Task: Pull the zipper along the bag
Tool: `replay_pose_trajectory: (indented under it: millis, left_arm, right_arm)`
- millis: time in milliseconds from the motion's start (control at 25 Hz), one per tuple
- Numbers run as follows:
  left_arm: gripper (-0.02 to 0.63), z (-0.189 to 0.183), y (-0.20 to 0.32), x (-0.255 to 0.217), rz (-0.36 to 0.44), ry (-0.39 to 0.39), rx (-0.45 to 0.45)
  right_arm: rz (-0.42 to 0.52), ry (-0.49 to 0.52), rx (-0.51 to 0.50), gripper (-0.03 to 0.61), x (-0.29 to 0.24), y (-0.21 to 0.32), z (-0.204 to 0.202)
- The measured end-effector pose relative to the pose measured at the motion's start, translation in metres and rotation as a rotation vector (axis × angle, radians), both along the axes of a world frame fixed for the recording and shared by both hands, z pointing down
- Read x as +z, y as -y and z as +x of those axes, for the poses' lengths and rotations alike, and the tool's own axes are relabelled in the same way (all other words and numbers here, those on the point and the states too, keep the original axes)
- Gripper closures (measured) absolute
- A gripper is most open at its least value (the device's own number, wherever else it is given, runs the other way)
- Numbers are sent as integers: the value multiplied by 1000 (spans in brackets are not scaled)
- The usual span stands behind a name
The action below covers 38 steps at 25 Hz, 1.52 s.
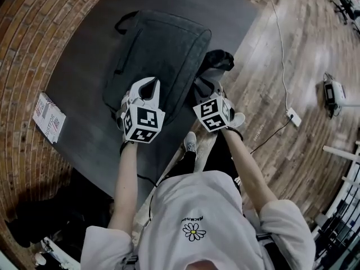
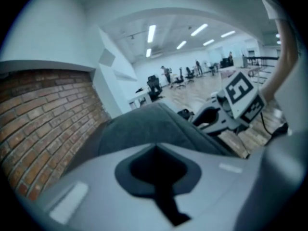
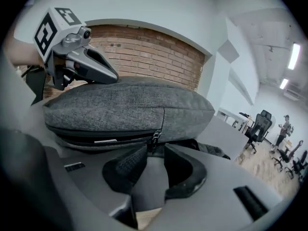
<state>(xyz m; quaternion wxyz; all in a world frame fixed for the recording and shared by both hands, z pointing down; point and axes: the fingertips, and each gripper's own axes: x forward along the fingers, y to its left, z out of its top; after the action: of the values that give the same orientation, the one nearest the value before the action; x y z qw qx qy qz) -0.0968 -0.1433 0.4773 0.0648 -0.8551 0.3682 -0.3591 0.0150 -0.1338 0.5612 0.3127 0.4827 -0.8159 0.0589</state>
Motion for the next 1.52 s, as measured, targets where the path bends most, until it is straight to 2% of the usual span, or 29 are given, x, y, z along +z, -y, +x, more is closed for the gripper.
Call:
replay_pose_trajectory:
  millis: [200,360,440,560,720,880,1000,1160,1280,1360,1520]
  left_arm:
    - [615,3,3,7,-76,-32,5]
    - [615,3,3,8,-80,-33,5]
    - [615,3,4,9,-85,-37,9]
    - [615,2,5,12,-102,-49,13]
    - [615,3,6,16,-128,-65,14]
    - [615,4,6,18,-133,-62,11]
    - [615,5,6,19,-130,-54,3]
    - [615,7,9,20,-114,-48,-16]
    - [615,5,7,16,-121,-82,2]
    - [614,-4,4,2,-90,-121,-10]
    - [613,-53,-3,-43,84,-146,-128]
  right_arm:
    - [18,-92,-20,516,5,13,-1]
    - [18,-138,-50,563,8,10,-3]
    - [-22,-108,-59,584,9,8,-2]
    - [-106,-75,-109,578,10,3,0]
    - [-183,-92,-211,578,11,-13,-8]
    - [-229,-147,-417,578,19,-73,-51]
    - [-250,-140,-546,574,23,-125,-101]
    - [-247,-103,-618,566,21,-149,-157]
    - [-252,-101,-622,572,22,-147,-157]
    - [-242,-121,-620,574,22,-147,-152]
    - [-212,-140,-606,574,18,-143,-142]
